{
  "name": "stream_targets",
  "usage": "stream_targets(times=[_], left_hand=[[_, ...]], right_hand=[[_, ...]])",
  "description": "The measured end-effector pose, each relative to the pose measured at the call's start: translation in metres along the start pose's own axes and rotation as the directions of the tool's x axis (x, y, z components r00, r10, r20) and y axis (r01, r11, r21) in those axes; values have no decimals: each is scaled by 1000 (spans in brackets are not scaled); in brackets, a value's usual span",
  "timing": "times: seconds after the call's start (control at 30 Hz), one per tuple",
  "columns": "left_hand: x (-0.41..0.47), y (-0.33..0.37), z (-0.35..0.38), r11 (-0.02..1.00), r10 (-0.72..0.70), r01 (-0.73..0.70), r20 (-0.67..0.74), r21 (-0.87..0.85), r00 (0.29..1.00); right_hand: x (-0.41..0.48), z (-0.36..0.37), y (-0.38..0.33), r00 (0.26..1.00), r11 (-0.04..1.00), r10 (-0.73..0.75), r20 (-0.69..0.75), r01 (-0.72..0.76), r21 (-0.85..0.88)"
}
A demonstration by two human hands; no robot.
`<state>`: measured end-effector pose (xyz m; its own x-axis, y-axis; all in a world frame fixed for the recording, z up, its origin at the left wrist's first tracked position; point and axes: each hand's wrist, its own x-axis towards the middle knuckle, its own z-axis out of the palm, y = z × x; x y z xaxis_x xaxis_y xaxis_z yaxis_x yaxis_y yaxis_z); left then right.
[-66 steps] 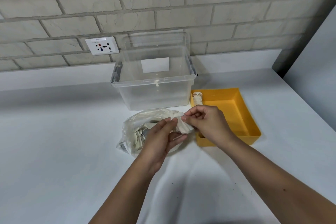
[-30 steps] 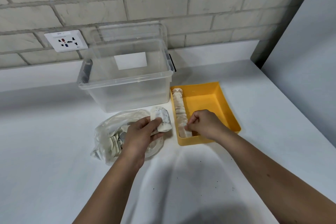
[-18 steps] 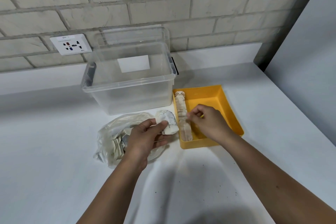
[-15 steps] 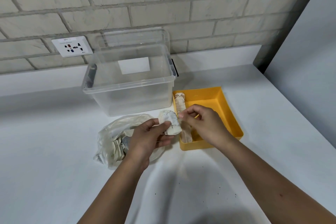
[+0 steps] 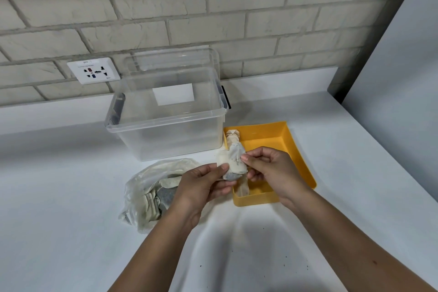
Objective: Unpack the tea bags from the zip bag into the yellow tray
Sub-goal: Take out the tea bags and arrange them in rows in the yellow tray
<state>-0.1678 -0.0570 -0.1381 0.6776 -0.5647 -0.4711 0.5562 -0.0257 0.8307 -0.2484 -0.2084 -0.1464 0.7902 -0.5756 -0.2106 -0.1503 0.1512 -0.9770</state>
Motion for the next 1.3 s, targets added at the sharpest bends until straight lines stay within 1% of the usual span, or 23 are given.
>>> stream_targets(times=[0.1,0.17,0.27,0.4,0.43,0.5,0.67,0.77,0.83,0.87,0.93,1.0,1.07,1.13,1.17,1.3], left_hand=[[5,1,-1,1000,5,-5,-14,3,1000],[9,4,0,1000,25,-24,-49,18,999],[18,8,-1,994,80,-72,-108,78,991],[30,9,1,985,118,-102,-106,142,987],[32,8,2,984,117,-101,-103,146,988],[36,6,3,985,107,-92,-100,149,989],[42,2,2,986,91,-77,-91,146,992],[44,2,1,989,88,-77,-91,126,992],[45,2,1,992,82,-72,-95,108,992],[45,2,1,993,80,-70,-97,95,992],[45,2,1,996,70,-63,-96,67,993],[46,3,1,997,62,-57,-97,51,993],[46,3,3,997,63,-60,-91,40,994],[45,2,5,997,70,-68,-68,33,995],[44,3,7,997,73,-71,-55,35,996],[40,2,11,998,65,-64,-20,24,998]], right_hand=[[8,-4,-1,1000,1000,11,-24,-10,30],[23,-13,-4,996,1000,-7,-87,7,-4],[57,-29,-5,983,991,-38,-180,14,-135],[100,-36,12,971,926,-24,-236,-67,-371],[107,-34,19,970,906,-12,-243,-92,-412],[119,-32,31,966,889,15,-258,-132,-439],[131,-27,43,964,934,52,-261,-140,-329],[133,-26,40,973,952,101,-205,-155,-264],[130,-27,37,976,951,132,-176,-174,-256],[127,-29,34,976,947,115,-185,-165,-278],[115,-29,24,969,936,12,-245,-97,-338],[92,-23,11,961,949,-70,-267,-19,-316],[63,-10,4,981,967,-62,-182,13,-255],[43,3,4,995,978,-35,-93,15,-208],[37,6,4,996,981,-38,-83,21,-194],[30,4,5,990,990,-59,-129,41,-137]])
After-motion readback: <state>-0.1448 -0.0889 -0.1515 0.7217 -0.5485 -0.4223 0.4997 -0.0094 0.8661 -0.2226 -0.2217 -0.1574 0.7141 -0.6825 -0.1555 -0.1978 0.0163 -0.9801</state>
